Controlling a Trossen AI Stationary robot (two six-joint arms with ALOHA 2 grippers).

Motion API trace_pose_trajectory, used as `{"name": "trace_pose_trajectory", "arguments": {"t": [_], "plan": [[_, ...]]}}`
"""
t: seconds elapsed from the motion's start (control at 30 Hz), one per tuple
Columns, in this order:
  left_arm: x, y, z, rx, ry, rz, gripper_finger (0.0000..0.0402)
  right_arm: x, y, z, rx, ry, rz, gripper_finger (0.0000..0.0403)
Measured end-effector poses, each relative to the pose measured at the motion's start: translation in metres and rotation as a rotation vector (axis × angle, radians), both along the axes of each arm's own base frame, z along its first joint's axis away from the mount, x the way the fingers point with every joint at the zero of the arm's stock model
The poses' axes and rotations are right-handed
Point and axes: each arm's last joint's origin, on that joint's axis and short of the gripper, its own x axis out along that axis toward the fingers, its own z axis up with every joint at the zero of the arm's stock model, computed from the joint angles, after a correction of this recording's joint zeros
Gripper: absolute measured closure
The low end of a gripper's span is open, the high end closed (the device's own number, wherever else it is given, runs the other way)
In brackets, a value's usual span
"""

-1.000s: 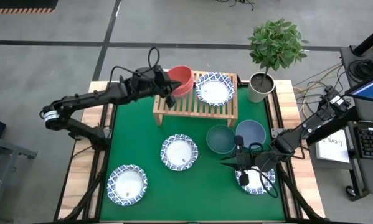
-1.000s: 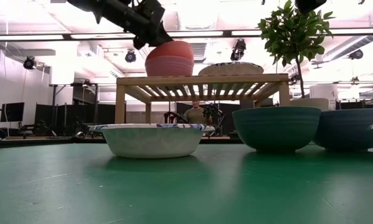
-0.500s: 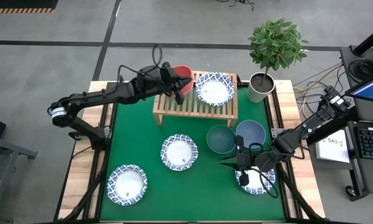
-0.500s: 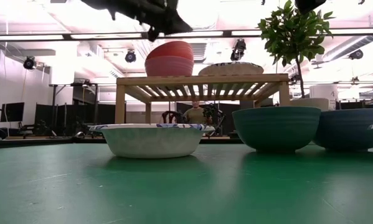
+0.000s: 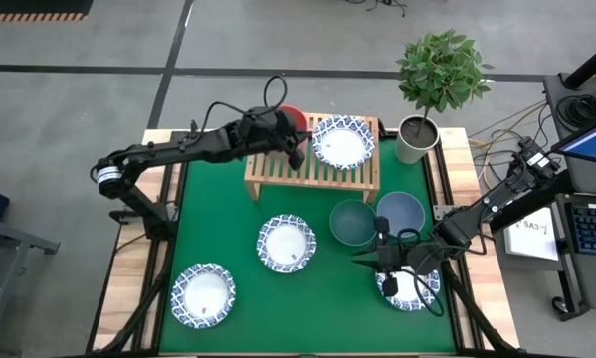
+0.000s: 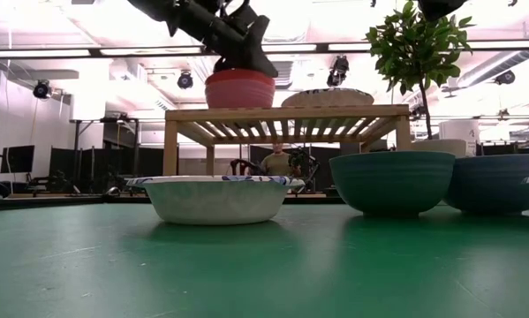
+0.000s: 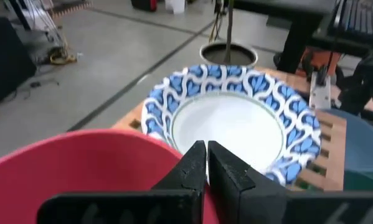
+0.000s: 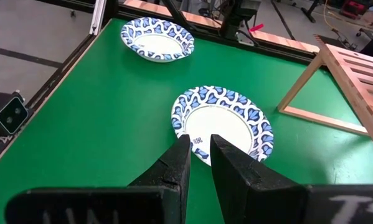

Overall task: Place and stack bowls onto a shelf
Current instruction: Stack the orange bowl on top of the pink bowl on the shelf, then stack the white bowl on top of the white bowl on the shelf

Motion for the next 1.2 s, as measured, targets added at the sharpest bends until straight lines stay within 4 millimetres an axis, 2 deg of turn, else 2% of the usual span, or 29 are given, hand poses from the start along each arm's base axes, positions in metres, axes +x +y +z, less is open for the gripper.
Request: {"name": "trace_pose_trajectory", "arguments": {"t": [0.17,0.33,0.5,0.67,0.8,1.03,1.2], "plan": [[0.001,-0.004,-0.001,-0.005,0.015,-0.011,0.0400,0.000,0.000,0.000,0.000,0.000,0.000,0.0351],[-0.002,-0.019,0.017,0.027,-0.011,-0.054,0.0400,0.000,0.000,-0.001,0.000,0.001,0.000,0.0351],[-0.009,-0.051,0.033,0.072,-0.034,-0.149,0.0400,-0.001,0.000,-0.002,0.004,0.005,-0.004,0.0351],[-0.023,-0.095,0.039,0.081,-0.029,-0.276,0.0400,-0.001,-0.001,-0.004,0.019,0.010,-0.012,0.0351],[-0.038,-0.135,0.027,0.094,-0.002,-0.410,0.0400,0.000,-0.001,-0.003,0.055,-0.006,-0.035,0.0351],[-0.074,-0.200,-0.024,0.087,-0.047,-0.647,0.0400,0.001,0.000,0.001,0.165,-0.040,-0.087,0.0351],[-0.101,-0.220,-0.045,0.087,-0.125,-0.748,0.0400,0.004,0.001,0.007,0.245,-0.102,-0.097,0.0351]]}}
